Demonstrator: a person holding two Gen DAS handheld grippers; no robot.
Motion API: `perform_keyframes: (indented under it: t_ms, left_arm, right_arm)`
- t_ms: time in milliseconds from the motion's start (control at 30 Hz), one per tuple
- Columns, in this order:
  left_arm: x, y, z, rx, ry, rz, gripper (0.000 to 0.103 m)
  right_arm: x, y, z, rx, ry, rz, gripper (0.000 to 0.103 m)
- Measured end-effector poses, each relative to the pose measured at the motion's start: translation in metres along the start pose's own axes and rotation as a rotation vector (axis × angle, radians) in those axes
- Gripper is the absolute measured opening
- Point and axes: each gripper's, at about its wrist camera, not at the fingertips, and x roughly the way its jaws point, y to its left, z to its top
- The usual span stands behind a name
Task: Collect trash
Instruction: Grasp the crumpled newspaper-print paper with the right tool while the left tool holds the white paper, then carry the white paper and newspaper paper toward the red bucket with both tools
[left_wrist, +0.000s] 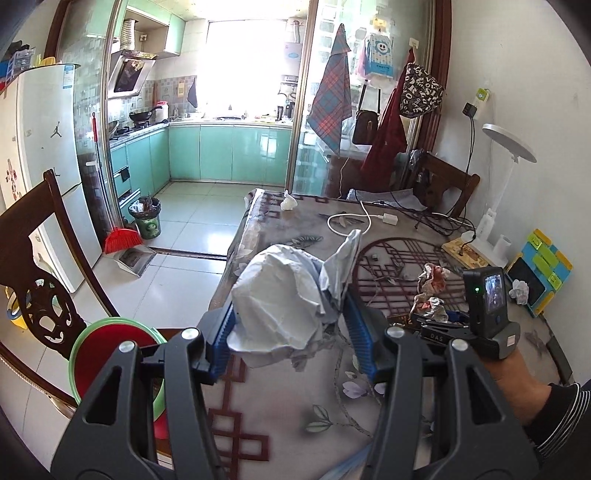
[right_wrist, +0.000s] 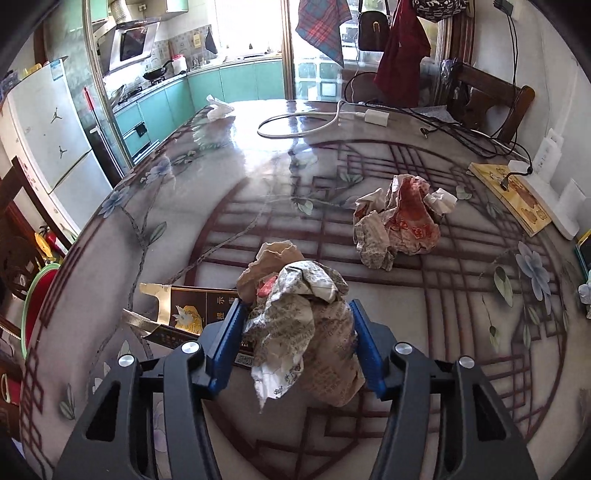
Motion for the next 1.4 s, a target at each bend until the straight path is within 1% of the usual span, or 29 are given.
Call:
perform_keyframes:
  t_ms: [167, 267, 367, 533, 667, 867, 967, 1200, 1400]
  left_arm:
    - [0.0, -0.002, -0.001, 0.0, -0.001, 0.013, 0.052]
    - [-0.001, 0.0, -0.001, -0.002, -0.004, 0.024, 0.052]
    - [-0.005, 0.003, 0.0, -0.007, -0.014, 0.039, 0.052]
    - [-0.013, 0.019, -0.004, -0.02, -0.018, 0.079, 0.052]
    - [-0.02, 0.038, -0.007, -0.035, -0.012, 0.123, 0.052]
    - [-0.027, 0.08, -0.007, -0.079, -0.01, 0.191, 0.052]
    - [-0.022, 0.107, -0.011, -0.087, 0.007, 0.25, 0.053]
    - [0.007, 0.184, -0.028, -0.169, 0.106, 0.373, 0.053]
    - [0.028, 0.237, -0.047, -0.242, 0.183, 0.415, 0.053]
  right_arm:
    - [-0.027, 0.004, -0.002, -0.037, -0.053, -0.002, 0.049]
    - [-0.052, 0.009, -0.004, -0.062, -0.097, -0.013, 0.049]
    - [-0.077, 0.017, -0.007, -0.089, -0.133, -0.006, 0.049]
    - [-0.112, 0.038, -0.013, -0.154, -0.18, 0.013, 0.049]
    - [-0.126, 0.059, -0.017, -0.187, -0.191, 0.043, 0.049]
    - [-0.134, 0.103, -0.017, -0.228, -0.199, 0.101, 0.049]
    - [-0.133, 0.125, -0.016, -0.252, -0.198, 0.131, 0.049]
    - [-0.127, 0.182, -0.009, -0.313, -0.19, 0.2, 0.049]
    - [-0.12, 0.224, -0.005, -0.367, -0.187, 0.232, 0.049]
